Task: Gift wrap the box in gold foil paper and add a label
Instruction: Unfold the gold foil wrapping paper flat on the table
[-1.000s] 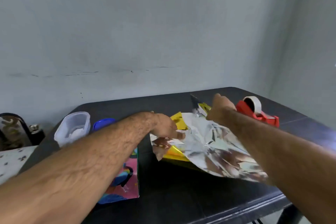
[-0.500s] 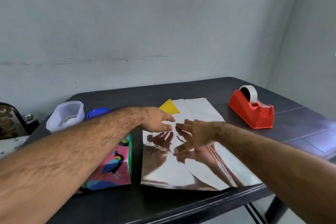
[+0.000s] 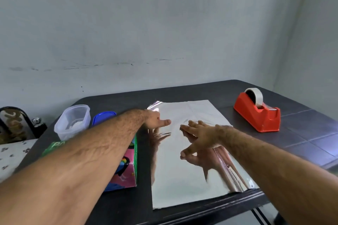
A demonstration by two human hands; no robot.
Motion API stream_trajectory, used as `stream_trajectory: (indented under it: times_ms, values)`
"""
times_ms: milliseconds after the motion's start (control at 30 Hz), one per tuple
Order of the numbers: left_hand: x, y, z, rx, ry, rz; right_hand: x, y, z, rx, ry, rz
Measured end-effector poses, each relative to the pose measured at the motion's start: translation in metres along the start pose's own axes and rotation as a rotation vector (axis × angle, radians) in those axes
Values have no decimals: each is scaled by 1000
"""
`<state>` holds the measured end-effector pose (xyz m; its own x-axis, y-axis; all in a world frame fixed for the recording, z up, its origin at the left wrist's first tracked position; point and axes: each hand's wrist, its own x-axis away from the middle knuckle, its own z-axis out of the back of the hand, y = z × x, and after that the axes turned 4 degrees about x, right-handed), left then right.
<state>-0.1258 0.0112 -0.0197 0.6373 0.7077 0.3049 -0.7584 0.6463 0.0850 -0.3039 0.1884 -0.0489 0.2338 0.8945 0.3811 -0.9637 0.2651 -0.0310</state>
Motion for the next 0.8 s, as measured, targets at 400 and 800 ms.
stream_trajectory:
  times_ms: [400,800]
  values:
    - [48,26,39,-220,49,-259,-9,-3,15,118,50,28]
    - [122,6,23,-83,59,-271,9,-38,16,-34,134,45]
